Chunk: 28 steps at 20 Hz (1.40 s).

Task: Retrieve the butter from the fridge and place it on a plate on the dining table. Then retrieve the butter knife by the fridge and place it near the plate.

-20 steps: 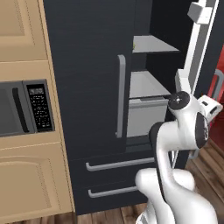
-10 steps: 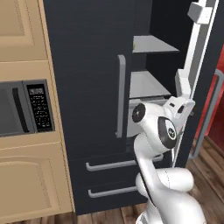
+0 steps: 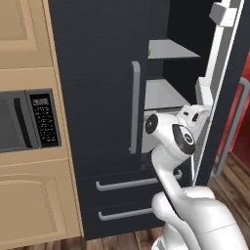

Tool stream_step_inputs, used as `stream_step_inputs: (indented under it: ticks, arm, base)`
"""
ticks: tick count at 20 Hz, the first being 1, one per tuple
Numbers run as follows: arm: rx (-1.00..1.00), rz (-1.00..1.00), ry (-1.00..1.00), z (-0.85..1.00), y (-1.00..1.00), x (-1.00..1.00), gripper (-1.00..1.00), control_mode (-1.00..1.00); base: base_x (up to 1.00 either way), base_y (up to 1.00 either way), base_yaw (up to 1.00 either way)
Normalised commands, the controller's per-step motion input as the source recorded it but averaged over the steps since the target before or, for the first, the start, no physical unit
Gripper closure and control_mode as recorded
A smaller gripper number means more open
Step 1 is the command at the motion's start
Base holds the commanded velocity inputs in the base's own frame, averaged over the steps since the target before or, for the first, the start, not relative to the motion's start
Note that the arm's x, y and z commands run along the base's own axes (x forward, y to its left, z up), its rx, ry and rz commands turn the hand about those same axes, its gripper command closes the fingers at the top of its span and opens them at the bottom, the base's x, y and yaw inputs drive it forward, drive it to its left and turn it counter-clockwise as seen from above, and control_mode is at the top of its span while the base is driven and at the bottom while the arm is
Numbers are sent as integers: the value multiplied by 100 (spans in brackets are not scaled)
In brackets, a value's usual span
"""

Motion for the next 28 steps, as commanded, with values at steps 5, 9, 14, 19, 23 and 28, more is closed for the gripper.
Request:
stream_step_inputs:
  ticks: [5, 9, 14, 19, 23, 28]
  arm:
    - [0, 0, 1, 0, -1, 38, -100, -100]
    - [0, 0, 0, 0, -16, 20, -100, -100]
    - [0, 0, 0, 0, -30, 1, -100, -100]
    - [0, 0, 0, 0, -33, 0, -100, -100]
    - [0, 0, 0, 0, -30, 0, -100, -100]
    - [0, 0, 0, 0, -15, 4, -100, -100]
  base:
    - [0, 0, 0]
    - [0, 0, 0]
    - [0, 0, 0]
    - [0, 0, 0]
    - [0, 0, 0]
    - [0, 0, 0]
